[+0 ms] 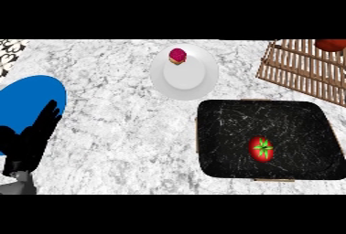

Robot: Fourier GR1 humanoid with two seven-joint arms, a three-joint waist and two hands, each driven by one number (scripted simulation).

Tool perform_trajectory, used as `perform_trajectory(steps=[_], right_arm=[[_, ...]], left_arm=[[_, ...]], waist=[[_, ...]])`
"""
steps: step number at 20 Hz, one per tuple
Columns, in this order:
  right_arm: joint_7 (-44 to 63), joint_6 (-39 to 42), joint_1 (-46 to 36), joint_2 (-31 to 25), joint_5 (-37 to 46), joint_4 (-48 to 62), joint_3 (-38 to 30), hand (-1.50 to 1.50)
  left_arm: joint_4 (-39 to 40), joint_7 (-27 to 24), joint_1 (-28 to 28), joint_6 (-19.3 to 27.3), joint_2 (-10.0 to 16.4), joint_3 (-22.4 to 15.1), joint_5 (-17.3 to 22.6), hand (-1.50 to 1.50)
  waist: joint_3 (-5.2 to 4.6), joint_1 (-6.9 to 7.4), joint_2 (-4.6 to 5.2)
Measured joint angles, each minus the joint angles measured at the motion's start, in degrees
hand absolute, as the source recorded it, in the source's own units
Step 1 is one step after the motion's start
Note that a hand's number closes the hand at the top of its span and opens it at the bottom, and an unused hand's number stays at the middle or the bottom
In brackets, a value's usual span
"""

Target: Pick the bell pepper from the tray and place it in the tiered shelf

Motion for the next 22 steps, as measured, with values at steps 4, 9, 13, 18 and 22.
perform_trajectory(steps=[4,9,13,18,22], right_arm=[[-0.7,2.0,-2.0,-1.2,-3.9,2.4,-3.9,-1.5],[1.2,5.6,-4.0,-2.4,-9.1,3.5,-8.3,-1.5],[1.5,7.9,-4.3,-5.0,-13.7,3.4,-12.6,-1.5],[1.5,13.0,-3.2,-11.9,-18.7,3.2,-17.5,-1.5],[2.9,16.9,-1.0,-19.4,-21.3,3.7,-21.0,-1.5]], left_arm=[[-0.1,0.3,0.2,0.2,-0.2,-0.1,-0.3,0.0],[0.3,-0.5,0.9,0.0,0.0,0.3,-0.4,0.0],[-0.8,0.5,1.2,0.3,-0.2,0.5,-0.3,0.0],[-1.6,-0.3,2.8,0.1,-0.2,0.9,-0.2,0.0],[-2.3,0.2,3.1,0.4,-0.6,0.9,-0.2,0.0]], waist=[[0.0,-0.19,-0.1],[-0.03,-0.6,-0.27],[-0.01,-0.86,-0.39],[-0.01,-1.25,-0.52],[-0.02,-1.78,-0.61]])
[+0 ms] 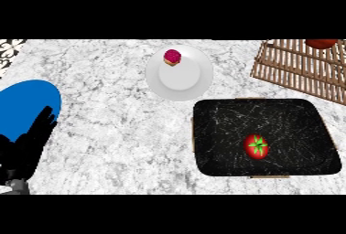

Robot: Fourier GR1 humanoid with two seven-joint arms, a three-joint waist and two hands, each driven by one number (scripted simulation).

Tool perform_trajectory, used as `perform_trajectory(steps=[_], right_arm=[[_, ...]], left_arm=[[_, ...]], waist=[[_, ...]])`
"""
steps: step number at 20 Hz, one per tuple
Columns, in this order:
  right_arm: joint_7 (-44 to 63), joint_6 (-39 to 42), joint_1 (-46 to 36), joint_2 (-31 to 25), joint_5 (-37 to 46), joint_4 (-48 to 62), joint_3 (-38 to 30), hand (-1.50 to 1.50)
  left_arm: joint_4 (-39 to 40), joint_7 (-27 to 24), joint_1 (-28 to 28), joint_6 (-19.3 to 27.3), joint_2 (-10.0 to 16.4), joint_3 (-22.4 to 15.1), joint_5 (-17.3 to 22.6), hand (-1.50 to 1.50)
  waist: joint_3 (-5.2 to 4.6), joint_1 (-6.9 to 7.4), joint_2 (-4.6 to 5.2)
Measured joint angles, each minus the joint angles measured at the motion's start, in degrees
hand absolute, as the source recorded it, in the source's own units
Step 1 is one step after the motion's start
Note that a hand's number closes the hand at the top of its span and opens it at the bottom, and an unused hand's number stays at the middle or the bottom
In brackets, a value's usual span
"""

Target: Pick the bell pepper from the tray and place it in the tiered shelf

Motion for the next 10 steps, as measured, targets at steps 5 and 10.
perform_trajectory(steps=[5,10], right_arm=[[-0.2,8.0,6.1,-11.3,-2.3,3.8,-4.3,-1.5],[-5.0,16.7,13.8,-21.4,-3.9,10.6,-8.9,-1.5]], left_arm=[[-1.0,0.0,1.0,0.0,-0.1,0.4,0.3,0.0],[-0.4,0.4,0.7,0.0,0.5,1.3,0.6,0.0]], waist=[[0.06,-0.79,-0.08],[0.18,-1.62,-0.11]])
